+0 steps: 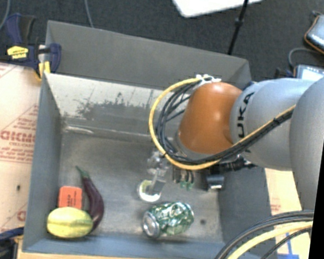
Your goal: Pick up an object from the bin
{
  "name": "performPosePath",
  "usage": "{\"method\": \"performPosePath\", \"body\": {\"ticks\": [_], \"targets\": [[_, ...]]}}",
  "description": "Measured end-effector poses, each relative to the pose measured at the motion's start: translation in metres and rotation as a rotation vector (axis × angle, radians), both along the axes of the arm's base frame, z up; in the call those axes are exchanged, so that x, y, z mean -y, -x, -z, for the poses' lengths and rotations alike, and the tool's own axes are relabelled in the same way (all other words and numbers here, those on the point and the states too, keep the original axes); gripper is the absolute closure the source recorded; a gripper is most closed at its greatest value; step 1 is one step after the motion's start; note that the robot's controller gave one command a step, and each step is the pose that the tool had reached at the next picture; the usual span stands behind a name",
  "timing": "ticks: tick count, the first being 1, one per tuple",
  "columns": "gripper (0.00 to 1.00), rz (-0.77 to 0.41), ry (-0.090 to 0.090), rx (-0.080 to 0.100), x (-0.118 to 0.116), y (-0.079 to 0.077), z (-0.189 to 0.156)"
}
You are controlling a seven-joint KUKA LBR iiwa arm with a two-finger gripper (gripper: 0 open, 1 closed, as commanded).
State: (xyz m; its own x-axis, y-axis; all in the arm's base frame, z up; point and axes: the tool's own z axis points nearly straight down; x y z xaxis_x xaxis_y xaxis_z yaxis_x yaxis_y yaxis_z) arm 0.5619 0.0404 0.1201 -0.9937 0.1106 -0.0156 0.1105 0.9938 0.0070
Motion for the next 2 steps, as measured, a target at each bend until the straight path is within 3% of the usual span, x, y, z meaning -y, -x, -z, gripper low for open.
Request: {"method": "performPosePath", "body": {"ticks": [2], "targets": [[1.0, 0.004, -0.001, 0.001, 0.0029, -0.0006, -0.0007]]}}
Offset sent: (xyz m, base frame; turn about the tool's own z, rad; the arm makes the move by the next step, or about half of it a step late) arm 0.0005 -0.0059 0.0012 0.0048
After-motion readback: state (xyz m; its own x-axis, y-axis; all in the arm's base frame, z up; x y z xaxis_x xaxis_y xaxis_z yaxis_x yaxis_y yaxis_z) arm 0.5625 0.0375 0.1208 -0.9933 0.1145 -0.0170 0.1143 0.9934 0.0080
